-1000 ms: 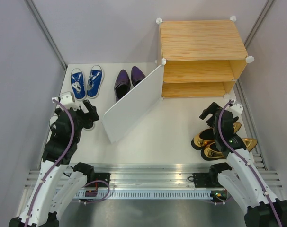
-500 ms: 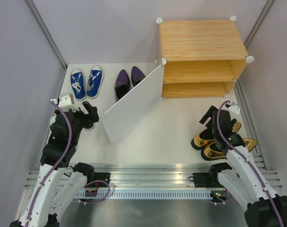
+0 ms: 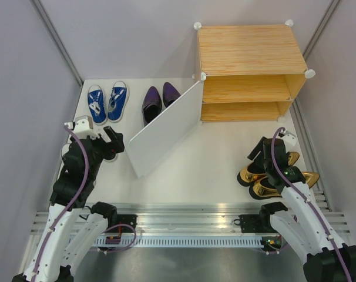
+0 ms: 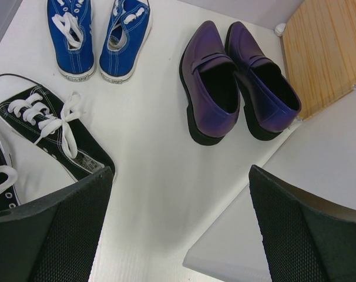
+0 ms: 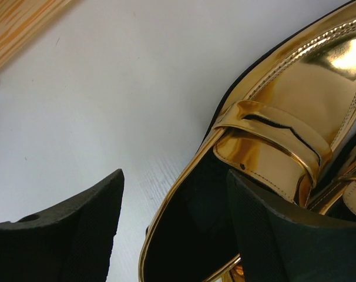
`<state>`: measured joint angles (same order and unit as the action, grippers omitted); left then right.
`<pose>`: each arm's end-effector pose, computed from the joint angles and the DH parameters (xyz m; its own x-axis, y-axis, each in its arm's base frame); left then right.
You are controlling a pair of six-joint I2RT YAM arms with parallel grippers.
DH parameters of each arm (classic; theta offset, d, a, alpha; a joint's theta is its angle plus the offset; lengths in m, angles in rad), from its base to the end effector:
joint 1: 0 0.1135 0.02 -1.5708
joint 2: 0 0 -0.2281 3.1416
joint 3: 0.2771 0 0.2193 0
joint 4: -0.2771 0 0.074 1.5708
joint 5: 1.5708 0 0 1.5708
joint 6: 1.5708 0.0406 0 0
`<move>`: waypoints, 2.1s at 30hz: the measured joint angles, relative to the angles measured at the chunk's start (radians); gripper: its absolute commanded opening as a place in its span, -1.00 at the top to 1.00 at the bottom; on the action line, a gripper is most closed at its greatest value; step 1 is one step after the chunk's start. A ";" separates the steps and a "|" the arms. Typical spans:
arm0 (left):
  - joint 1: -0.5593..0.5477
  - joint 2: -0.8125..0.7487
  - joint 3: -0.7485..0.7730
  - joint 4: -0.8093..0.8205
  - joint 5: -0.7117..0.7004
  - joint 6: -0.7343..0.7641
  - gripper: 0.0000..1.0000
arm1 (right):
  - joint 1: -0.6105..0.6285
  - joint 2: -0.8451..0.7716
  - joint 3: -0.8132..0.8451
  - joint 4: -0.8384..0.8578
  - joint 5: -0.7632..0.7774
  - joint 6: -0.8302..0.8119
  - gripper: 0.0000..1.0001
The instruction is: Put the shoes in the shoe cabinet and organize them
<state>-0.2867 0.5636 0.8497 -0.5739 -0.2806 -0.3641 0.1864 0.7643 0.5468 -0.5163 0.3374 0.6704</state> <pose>0.1192 -0.0234 0.3204 -0.2605 -0.2799 -0.9240 -0.0810 0.9600 -0.2680 0.1574 0.0160 0.2092 -0.4742 0.5072 -0.7196 0.4612 0.8394 0.2877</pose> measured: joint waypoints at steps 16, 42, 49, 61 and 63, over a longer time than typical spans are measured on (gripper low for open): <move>0.000 -0.003 0.000 0.000 0.014 -0.001 -0.98 | 0.000 0.048 -0.078 0.054 -0.140 0.053 -0.40; 0.000 -0.003 0.000 0.001 0.048 -0.001 -0.97 | 0.343 0.248 0.025 0.139 -0.363 -0.166 0.95; 0.000 0.000 0.000 0.001 0.048 -0.001 -0.97 | 0.607 0.346 0.055 0.144 -0.248 -0.201 0.26; 0.000 0.005 0.000 0.002 0.050 -0.001 -0.97 | 0.608 0.175 0.102 0.113 -0.131 -0.178 -0.54; 0.000 0.007 0.000 0.002 0.052 -0.001 -0.97 | 0.608 0.120 0.105 0.109 -0.110 -0.166 -0.65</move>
<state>-0.2867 0.5705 0.8494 -0.5716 -0.2287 -0.3649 0.7940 0.8845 0.6518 -0.4076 0.2272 0.5045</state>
